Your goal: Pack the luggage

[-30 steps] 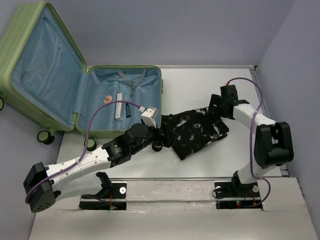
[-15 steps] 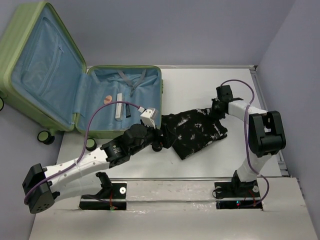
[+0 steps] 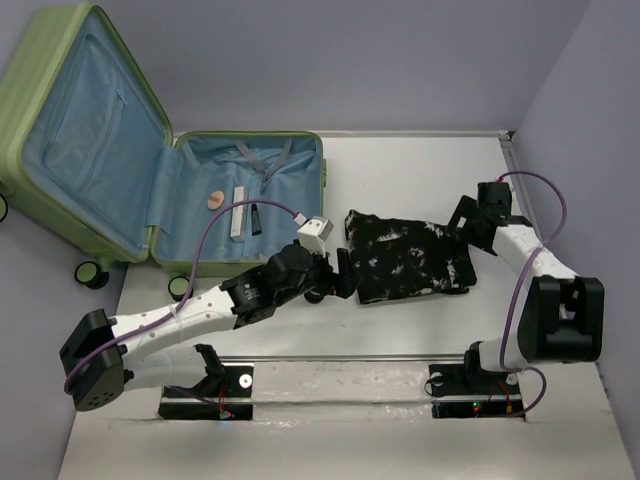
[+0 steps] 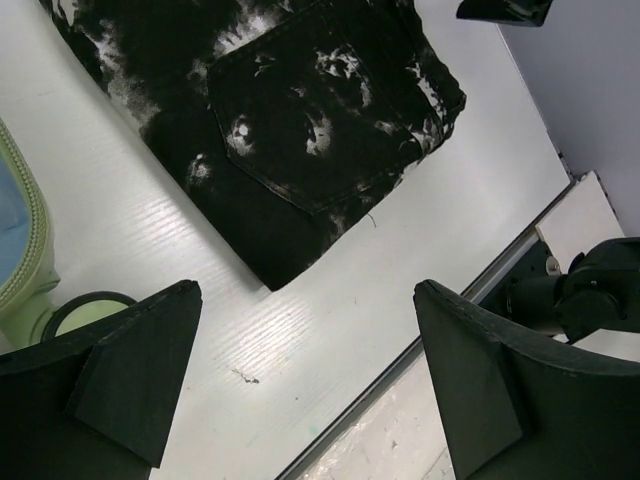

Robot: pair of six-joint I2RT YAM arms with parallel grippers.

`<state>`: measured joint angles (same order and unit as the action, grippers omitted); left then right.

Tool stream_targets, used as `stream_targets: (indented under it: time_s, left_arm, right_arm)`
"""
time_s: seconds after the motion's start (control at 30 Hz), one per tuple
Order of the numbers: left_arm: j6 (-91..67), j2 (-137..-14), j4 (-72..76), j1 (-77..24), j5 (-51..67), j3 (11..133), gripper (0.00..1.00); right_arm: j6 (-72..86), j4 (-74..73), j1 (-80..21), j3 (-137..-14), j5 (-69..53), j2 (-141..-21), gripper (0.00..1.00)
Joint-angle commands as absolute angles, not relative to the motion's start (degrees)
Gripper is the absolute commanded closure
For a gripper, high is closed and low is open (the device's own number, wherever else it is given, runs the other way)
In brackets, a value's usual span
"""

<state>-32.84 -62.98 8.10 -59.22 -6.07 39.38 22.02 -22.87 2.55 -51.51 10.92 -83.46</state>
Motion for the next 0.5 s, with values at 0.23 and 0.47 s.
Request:
stream_targets:
  time_s: [0.23, 0.47]
  left_arm:
    - [-31.9, -80.4, 4.2, -59.9, -14.4, 53.2, 0.01]
    - [-36.6, -92.6, 5.9, -59.5, -18.1, 55.7, 0.05]
  right_arm:
    - [25.4, -18.8, 2.5, -44.0, 4.0, -72.8, 0.01]
    - [26.0, -16.9, 2.5, -38.3, -1.7, -61.2, 0.02]
